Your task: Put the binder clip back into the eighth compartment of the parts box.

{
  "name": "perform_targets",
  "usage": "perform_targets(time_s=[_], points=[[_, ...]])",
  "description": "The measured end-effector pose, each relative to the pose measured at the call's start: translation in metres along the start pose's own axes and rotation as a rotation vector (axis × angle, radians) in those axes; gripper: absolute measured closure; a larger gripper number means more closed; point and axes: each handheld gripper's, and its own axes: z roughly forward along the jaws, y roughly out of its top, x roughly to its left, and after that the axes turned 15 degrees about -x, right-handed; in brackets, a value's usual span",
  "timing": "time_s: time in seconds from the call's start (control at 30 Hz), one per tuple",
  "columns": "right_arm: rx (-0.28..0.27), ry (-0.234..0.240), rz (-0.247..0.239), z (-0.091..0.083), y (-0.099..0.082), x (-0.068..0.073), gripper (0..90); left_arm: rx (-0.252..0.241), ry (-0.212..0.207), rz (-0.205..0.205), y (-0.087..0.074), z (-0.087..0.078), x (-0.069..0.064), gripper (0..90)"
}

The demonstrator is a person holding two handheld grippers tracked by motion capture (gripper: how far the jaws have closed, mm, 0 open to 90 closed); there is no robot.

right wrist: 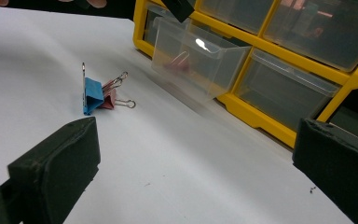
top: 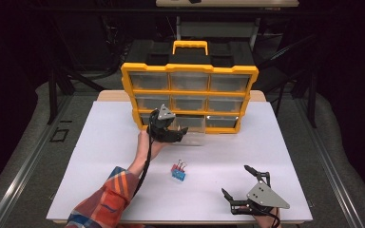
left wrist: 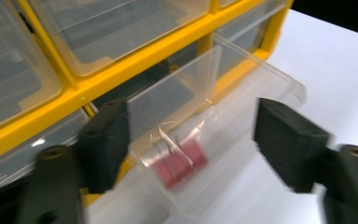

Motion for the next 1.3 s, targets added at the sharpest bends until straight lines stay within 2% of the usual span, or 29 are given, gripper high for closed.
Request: perform_targets(time_s=[0.1,0.2,0.37,0.57,0.87,0.93,1.1,1.3], points=[[0.001,-0.001,0.000,0.000,0.000,0.000,0.2,-0.015,0.000,0.026,-0.001,-0.008,-0.003,15.7],[-0.001,-0.002,0.001,0.000,0.000,0.000,0.2,-0.022,-0.014,0.045,-0.002,-0.019,-0.004,14.0],[0.005,-0.001,0.002,0.000,0.000,0.000,0.2,-0.026,-0.031,0.062,-0.009,-0.038,-0.007,5.1],[0.010,0.001,0.003,0.001,0.000,0.000,0.3,-0.020,-0.039,0.062,-0.025,-0.054,-0.013,0.3],[0.012,0.001,0.002,0.001,-0.001,0.000,0.3,-0.013,-0.043,0.029,-0.055,-0.067,-0.030,0.0],[0.012,0.000,0.003,0.001,-0.001,0.000,0.2,-0.001,-0.043,0.038,-0.061,-0.069,-0.035,0.0],[0.012,-0.001,0.000,0.000,0.000,0.001,0.3,0.001,-0.034,0.041,-0.071,-0.077,-0.044,0.0],[0.013,-0.002,0.005,0.003,-0.001,0.000,0.2,-0.016,-0.031,0.019,-0.077,-0.082,-0.049,0.0]])
